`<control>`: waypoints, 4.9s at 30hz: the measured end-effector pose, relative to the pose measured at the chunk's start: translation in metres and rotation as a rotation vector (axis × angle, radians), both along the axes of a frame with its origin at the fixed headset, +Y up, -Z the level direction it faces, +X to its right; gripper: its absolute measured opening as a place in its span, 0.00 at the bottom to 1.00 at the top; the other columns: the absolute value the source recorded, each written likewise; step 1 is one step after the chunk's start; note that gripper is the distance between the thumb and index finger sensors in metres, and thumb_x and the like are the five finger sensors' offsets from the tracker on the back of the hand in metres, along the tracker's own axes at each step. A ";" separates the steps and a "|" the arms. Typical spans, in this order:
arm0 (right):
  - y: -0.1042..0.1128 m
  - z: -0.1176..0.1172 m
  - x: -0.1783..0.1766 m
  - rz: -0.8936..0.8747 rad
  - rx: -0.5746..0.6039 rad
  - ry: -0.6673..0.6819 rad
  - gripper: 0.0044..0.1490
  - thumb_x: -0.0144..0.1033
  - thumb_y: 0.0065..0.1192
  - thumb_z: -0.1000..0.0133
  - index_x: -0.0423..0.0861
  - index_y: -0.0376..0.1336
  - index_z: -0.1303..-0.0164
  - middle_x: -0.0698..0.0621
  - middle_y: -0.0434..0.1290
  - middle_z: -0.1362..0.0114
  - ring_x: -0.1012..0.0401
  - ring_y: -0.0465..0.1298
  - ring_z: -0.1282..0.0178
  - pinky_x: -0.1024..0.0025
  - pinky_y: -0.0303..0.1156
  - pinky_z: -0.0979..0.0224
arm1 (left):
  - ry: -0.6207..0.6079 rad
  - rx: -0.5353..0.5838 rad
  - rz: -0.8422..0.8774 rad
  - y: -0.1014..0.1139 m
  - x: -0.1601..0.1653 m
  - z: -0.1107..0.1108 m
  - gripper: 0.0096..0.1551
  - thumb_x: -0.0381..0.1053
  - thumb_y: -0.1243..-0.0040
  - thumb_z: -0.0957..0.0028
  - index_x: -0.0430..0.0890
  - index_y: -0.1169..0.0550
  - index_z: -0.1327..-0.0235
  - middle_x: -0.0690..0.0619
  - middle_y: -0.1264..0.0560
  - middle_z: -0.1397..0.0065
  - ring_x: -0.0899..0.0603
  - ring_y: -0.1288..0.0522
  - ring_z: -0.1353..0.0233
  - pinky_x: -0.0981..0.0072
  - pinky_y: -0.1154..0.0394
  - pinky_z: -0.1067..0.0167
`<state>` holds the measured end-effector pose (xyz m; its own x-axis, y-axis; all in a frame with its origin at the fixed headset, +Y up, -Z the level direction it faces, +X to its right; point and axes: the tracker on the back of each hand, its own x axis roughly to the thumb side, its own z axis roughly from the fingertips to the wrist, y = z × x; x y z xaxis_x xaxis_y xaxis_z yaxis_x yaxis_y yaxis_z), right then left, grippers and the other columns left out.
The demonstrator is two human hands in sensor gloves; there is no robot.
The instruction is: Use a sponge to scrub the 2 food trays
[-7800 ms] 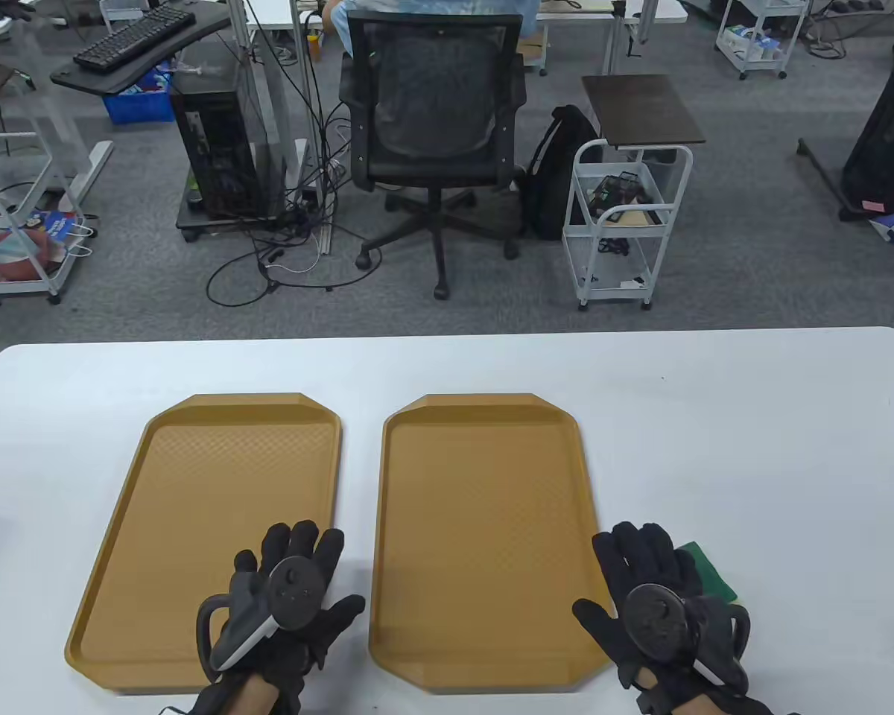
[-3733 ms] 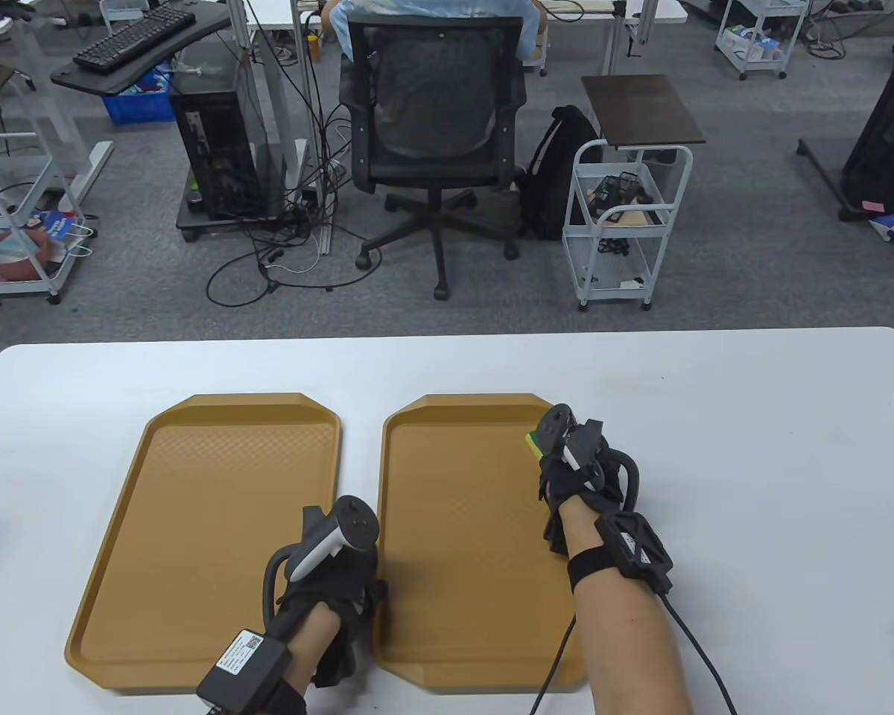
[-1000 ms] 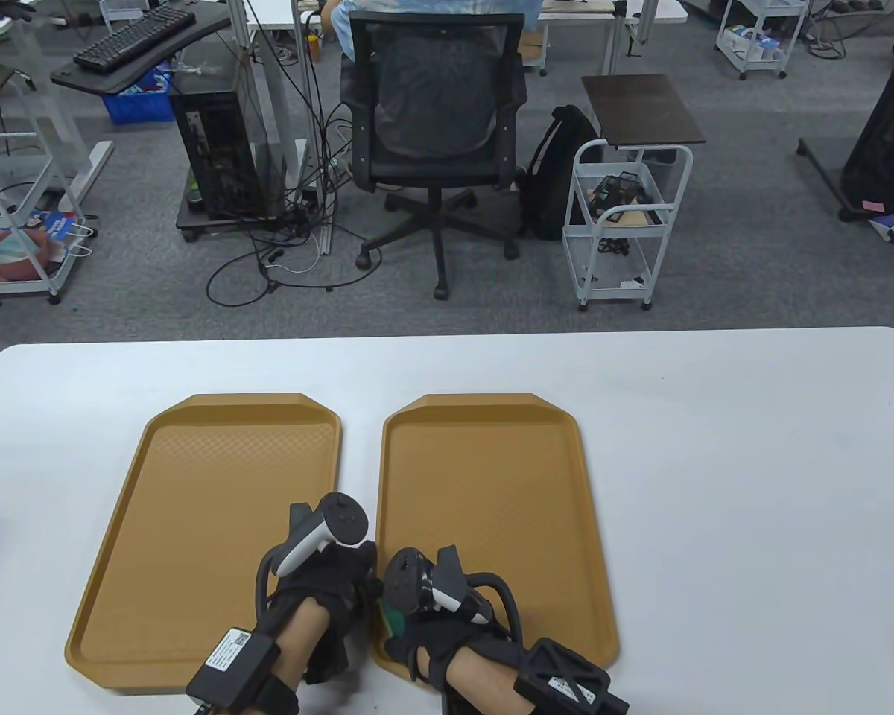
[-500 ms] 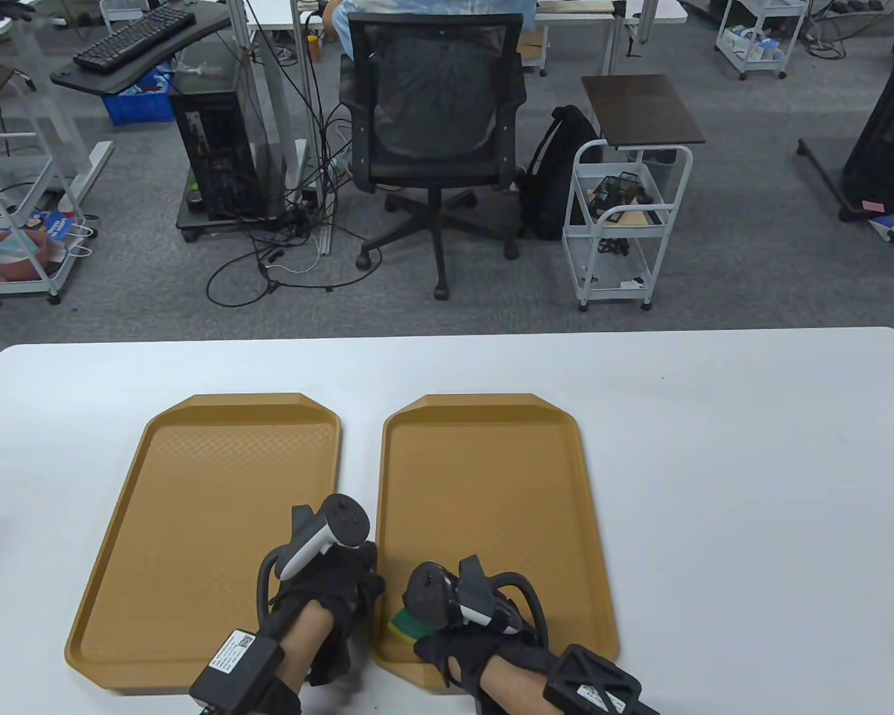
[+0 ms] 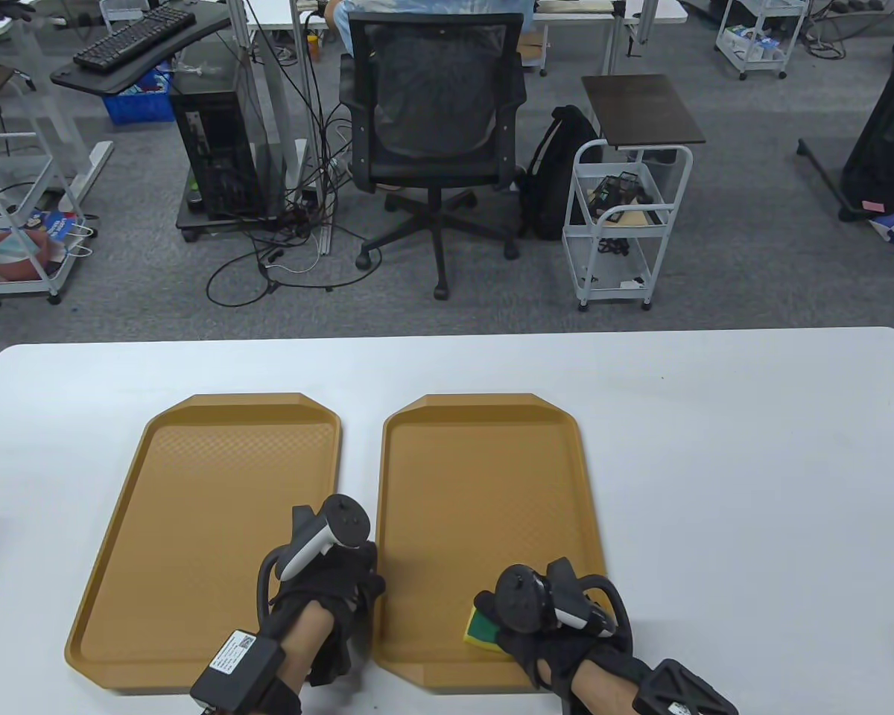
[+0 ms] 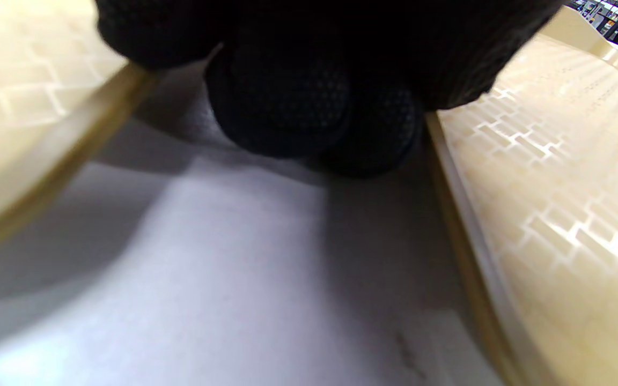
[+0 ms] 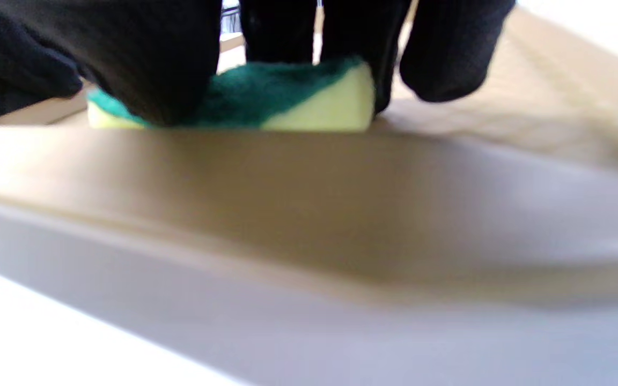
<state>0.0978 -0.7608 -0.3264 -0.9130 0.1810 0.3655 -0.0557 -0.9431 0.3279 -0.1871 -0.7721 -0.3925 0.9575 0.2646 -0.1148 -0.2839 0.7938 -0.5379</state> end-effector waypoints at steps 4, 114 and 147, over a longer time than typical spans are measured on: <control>0.002 0.001 0.016 -0.001 0.043 0.025 0.36 0.43 0.71 0.48 0.63 0.62 0.28 0.47 0.64 0.20 0.46 0.72 0.27 0.46 0.73 0.27 | 0.000 0.000 0.001 0.000 0.000 0.000 0.38 0.58 0.36 0.50 0.52 0.32 0.25 0.56 0.13 0.57 0.45 0.15 0.60 0.57 0.21 0.55; 0.001 -0.039 -0.064 0.096 0.066 0.176 0.44 0.47 0.77 0.51 0.64 0.57 0.26 0.46 0.64 0.20 0.46 0.70 0.22 0.52 0.74 0.24 | 0.011 -0.001 0.003 -0.001 0.000 0.000 0.38 0.58 0.35 0.50 0.52 0.32 0.25 0.56 0.13 0.57 0.45 0.15 0.60 0.56 0.22 0.55; 0.057 0.016 0.117 -0.181 0.197 -0.189 0.43 0.47 0.78 0.51 0.62 0.59 0.25 0.44 0.65 0.20 0.45 0.71 0.23 0.49 0.72 0.23 | 0.295 0.092 -0.194 0.011 0.036 -0.038 0.41 0.57 0.27 0.54 0.48 0.28 0.26 0.55 0.12 0.50 0.49 0.17 0.64 0.56 0.20 0.54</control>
<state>0.2152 -0.7037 -0.3105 -0.9275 0.2888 0.2372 -0.2703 -0.9567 0.1080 -0.1510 -0.7611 -0.4302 0.9200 0.1028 -0.3782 -0.2554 0.8892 -0.3795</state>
